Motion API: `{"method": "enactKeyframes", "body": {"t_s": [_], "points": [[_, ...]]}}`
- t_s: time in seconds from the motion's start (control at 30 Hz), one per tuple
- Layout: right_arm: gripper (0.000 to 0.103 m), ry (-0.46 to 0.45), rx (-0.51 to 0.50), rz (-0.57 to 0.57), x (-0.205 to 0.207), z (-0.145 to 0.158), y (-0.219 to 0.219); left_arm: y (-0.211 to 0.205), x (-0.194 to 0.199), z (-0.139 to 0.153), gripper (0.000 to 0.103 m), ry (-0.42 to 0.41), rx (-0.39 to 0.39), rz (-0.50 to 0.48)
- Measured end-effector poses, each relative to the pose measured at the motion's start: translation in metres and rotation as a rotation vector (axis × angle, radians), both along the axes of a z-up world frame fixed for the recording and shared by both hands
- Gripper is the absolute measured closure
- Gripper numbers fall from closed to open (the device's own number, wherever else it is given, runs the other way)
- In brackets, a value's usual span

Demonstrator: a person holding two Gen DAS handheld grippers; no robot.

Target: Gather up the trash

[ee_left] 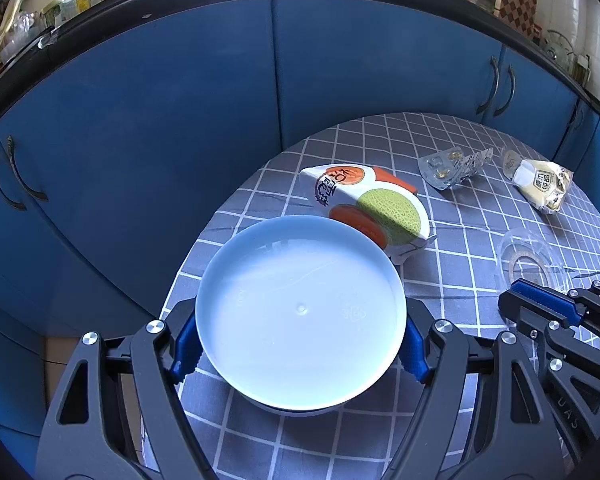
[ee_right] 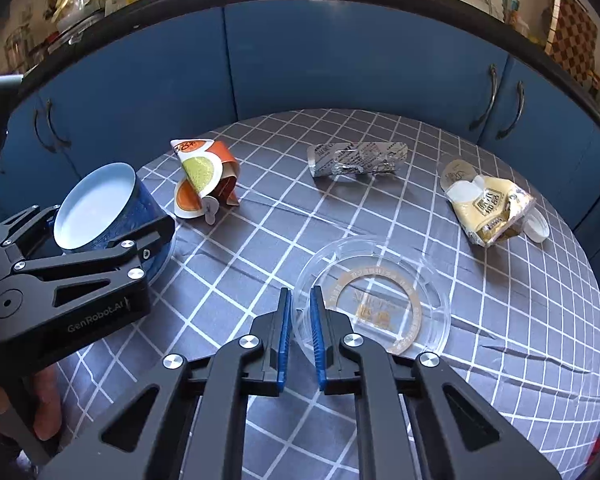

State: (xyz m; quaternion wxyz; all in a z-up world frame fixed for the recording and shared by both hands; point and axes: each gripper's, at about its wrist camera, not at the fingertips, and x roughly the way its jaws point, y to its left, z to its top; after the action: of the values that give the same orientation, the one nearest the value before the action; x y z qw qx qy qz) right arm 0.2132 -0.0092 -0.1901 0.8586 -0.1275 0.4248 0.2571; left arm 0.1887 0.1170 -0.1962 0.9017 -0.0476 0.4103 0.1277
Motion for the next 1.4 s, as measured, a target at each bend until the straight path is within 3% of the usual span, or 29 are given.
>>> {"method": "enactKeyframes", "body": {"t_s": [0.1,0.17,0.2,0.23,0.33,0.57,0.87,1.0,1.13,1.4], "points": [[0.09,-0.047,-0.007,0.018,-0.009,0.004,-0.001,0.001,0.0,0.0,0.027,-0.001,-0.007,-0.002],[0.07,-0.059,-0.011,-0.01,-0.007,0.005,-0.005,0.001,0.001,0.0,0.027,-0.001,-0.014,0.0],[0.032,-0.063,-0.004,-0.028,-0.005,0.005,-0.008,0.002,0.001,0.0,0.027,-0.001,-0.016,0.0],[0.01,-0.079,0.008,-0.037,-0.006,0.007,-0.011,0.003,0.001,0.0,0.027,-0.002,-0.019,0.0],[0.01,-0.076,0.015,-0.049,-0.001,0.005,-0.016,0.004,0.0,0.0,0.027,-0.006,-0.028,0.0],[0.01,0.039,0.047,-0.047,0.022,-0.008,-0.022,0.003,0.0,0.001,0.027,-0.008,-0.027,0.007],[0.013,0.007,-0.008,-0.009,0.013,-0.007,-0.009,0.003,0.006,0.0,0.027,-0.001,-0.03,0.011],[0.013,-0.067,-0.031,-0.037,0.005,0.004,-0.016,0.004,0.006,0.0,0.027,-0.005,-0.038,0.013],[0.012,-0.041,-0.067,-0.047,0.011,-0.003,-0.018,0.005,0.004,0.0,0.027,-0.009,-0.042,0.017],[0.012,0.021,-0.003,-0.092,0.018,-0.001,-0.038,0.005,0.002,0.0,0.027,-0.011,-0.046,0.016]]}}
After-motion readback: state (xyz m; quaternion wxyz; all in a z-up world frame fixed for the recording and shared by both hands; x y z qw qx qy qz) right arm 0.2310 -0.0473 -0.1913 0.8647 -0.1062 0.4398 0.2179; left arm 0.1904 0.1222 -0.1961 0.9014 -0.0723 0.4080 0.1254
